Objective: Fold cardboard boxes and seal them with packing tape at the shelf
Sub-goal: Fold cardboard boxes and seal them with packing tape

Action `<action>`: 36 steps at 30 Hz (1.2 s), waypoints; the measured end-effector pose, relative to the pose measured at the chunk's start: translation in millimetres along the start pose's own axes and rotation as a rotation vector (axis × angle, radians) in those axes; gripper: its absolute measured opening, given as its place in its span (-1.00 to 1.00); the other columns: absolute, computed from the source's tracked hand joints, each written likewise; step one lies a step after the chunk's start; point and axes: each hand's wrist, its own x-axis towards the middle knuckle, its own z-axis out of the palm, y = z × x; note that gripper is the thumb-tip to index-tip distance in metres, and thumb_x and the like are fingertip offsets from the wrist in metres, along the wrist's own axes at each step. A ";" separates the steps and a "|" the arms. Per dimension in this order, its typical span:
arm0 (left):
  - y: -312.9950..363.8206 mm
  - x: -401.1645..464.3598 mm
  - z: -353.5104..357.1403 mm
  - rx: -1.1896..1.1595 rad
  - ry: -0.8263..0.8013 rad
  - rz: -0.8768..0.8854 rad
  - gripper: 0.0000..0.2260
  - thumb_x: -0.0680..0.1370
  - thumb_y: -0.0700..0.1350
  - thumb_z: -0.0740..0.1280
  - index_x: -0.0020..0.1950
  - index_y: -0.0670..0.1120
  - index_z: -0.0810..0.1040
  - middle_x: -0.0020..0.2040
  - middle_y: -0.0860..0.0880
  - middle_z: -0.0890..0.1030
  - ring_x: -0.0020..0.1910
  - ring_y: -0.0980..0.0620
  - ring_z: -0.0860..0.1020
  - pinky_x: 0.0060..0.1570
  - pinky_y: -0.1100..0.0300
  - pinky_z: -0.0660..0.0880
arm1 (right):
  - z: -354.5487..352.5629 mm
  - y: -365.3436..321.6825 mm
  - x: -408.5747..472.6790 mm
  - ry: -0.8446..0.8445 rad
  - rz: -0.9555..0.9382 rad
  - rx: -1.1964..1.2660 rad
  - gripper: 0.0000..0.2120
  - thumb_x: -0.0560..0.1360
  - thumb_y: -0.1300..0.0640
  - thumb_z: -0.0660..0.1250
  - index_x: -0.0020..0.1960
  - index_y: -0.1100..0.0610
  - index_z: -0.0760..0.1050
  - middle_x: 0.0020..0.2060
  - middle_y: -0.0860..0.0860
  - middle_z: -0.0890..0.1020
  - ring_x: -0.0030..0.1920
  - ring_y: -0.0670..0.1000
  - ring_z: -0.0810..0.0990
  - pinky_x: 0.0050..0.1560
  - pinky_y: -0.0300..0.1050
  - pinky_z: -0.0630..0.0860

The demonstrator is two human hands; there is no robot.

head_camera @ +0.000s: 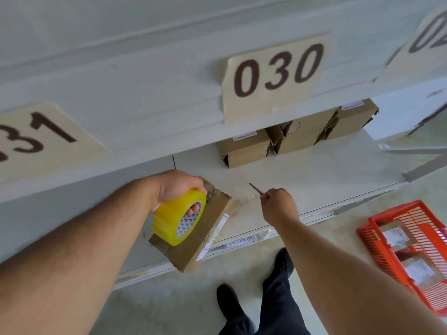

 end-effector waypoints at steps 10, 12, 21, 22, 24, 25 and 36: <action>3.6 -5.1 4.2 0.008 0.033 -0.011 -0.71 0.61 -0.04 0.36 0.15 -0.24 0.67 -0.16 -0.23 0.72 -0.37 -0.04 0.63 -0.24 0.15 0.63 | -1.3 -109.2 -20.8 -0.255 -0.319 0.475 -0.52 0.63 -0.33 0.21 0.35 -0.05 0.60 0.14 -0.06 0.69 0.11 0.01 0.64 0.04 -0.08 0.55; 4.9 -5.4 4.9 0.015 0.043 0.009 -0.75 0.62 -0.04 0.37 0.13 -0.21 0.66 -0.14 -0.24 0.73 -0.35 -0.06 0.64 -0.23 0.13 0.64 | 3.6 -111.4 -21.3 -0.237 -0.320 0.396 -0.57 0.64 -0.33 0.17 0.21 -0.11 0.66 -0.02 -0.06 0.70 -0.04 0.01 0.65 -0.14 -0.10 0.54; 2.2 -16.5 -1.1 -0.111 0.092 0.173 -0.83 0.58 -0.12 0.37 0.03 -0.12 0.74 -0.10 -0.20 0.73 -0.22 -0.11 0.67 -0.12 0.06 0.60 | 0.1 -121.9 -24.9 -0.082 -0.350 -0.029 -0.68 0.70 -0.05 0.10 0.06 -0.04 0.62 -0.11 0.01 0.65 -0.06 0.11 0.64 -0.05 -0.01 0.62; 2.2 -21.1 -3.4 -0.129 0.092 0.192 -0.84 0.56 -0.13 0.36 0.01 -0.12 0.74 -0.11 -0.16 0.73 -0.20 -0.10 0.67 -0.11 0.07 0.60 | -1.5 -124.3 -26.7 -0.078 -0.353 -0.053 -0.69 0.70 -0.04 0.09 0.07 -0.04 0.61 -0.10 0.02 0.64 -0.05 0.11 0.63 -0.02 0.01 0.63; -4.2 -33.0 -7.4 -0.133 0.097 0.204 -0.80 0.46 -0.06 0.40 0.00 -0.09 0.73 -0.05 -0.18 0.73 -0.11 -0.17 0.68 -0.04 -0.03 0.60 | 0.1 -126.9 -28.5 -0.077 -0.346 -0.086 -0.75 0.69 -0.01 0.12 0.09 -0.06 0.58 -0.12 -0.01 0.62 -0.07 0.09 0.62 -0.02 0.02 0.64; -11.7 -38.5 -9.5 -0.153 0.118 0.212 -0.77 0.42 -0.03 0.41 0.01 -0.08 0.72 0.01 -0.20 0.72 -0.05 -0.21 0.67 0.00 -0.08 0.59 | 2.2 -125.5 -28.2 -0.082 -0.346 -0.092 -0.77 0.68 0.01 0.12 0.08 -0.09 0.56 -0.15 -0.04 0.60 -0.09 0.08 0.62 -0.03 0.02 0.63; -119.4 -90.5 -10.7 -0.691 0.585 0.328 -0.76 0.67 -0.21 0.28 0.31 0.00 0.54 0.05 -0.06 0.75 0.08 -0.13 0.68 0.12 -0.07 0.57 | 14.3 -113.8 -109.5 0.283 -0.684 0.089 -0.62 0.65 -0.06 0.17 0.36 0.11 0.46 0.33 0.04 0.54 0.32 0.13 0.50 0.38 0.09 0.46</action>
